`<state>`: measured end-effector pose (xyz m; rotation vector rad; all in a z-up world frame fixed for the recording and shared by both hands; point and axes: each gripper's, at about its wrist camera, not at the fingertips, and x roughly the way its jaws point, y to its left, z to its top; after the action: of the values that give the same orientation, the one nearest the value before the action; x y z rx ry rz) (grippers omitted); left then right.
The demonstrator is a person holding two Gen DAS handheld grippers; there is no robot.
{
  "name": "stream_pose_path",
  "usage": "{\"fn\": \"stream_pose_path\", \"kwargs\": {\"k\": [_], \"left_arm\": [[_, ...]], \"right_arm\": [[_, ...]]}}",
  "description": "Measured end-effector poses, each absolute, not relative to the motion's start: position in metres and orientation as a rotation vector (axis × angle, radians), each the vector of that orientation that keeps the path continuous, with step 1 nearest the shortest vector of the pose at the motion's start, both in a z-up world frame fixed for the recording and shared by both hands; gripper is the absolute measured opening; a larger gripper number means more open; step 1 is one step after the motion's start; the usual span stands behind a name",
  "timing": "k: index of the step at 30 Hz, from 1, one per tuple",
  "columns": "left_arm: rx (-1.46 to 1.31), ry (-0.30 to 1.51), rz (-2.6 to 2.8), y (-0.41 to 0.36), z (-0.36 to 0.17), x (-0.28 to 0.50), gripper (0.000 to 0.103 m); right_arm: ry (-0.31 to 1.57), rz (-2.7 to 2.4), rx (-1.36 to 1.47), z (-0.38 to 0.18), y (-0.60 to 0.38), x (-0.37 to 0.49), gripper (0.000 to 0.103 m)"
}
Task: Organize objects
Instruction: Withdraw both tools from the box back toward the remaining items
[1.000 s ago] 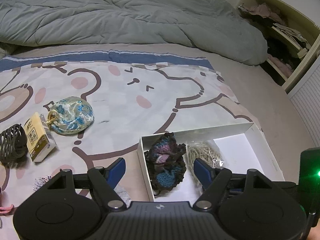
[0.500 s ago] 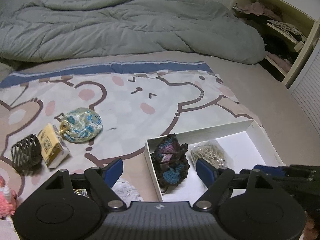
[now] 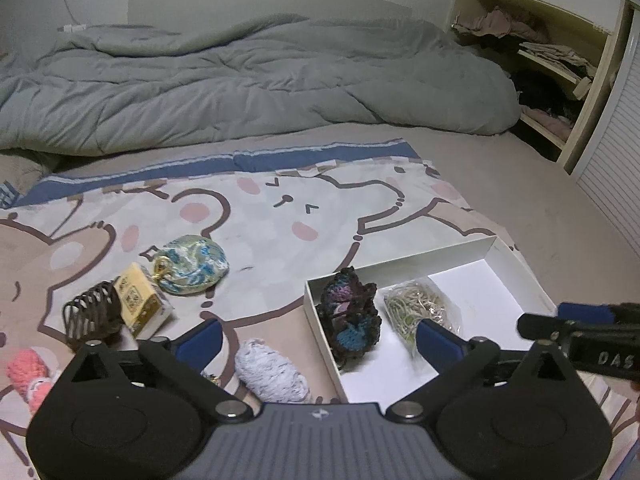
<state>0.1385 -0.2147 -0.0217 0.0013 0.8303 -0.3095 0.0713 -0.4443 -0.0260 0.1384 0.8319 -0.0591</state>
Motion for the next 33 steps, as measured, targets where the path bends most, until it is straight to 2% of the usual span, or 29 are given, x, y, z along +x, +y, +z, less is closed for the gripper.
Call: {"fn": "stream_pose_path", "kwargs": {"k": [1, 2, 16, 19, 33], "left_arm": [[0.007, 0.826, -0.308, -0.214, -0.020, 0.136, 0.103], [0.012, 0.823, -0.305, -0.212, -0.019, 0.133, 0.103], [0.029, 0.779, -0.287, -0.196, -0.009, 0.110, 0.103], [0.017, 0.777, -0.293, -0.192, -0.008, 0.108, 0.103], [0.001, 0.766, -0.225, -0.153, -0.007, 0.111, 0.103]], "right_arm": [[0.821, -0.070, 0.138, -0.024, -0.445, 0.068, 0.068], [0.812, -0.078, 0.136, -0.021, -0.445, 0.065, 0.071], [0.741, -0.148, 0.077, -0.003, -0.433, 0.036, 0.100], [0.737, -0.163, 0.073, -0.002, -0.432, 0.033, 0.103], [0.733, -0.161, 0.078, -0.004, -0.414, 0.046, 0.103]]}}
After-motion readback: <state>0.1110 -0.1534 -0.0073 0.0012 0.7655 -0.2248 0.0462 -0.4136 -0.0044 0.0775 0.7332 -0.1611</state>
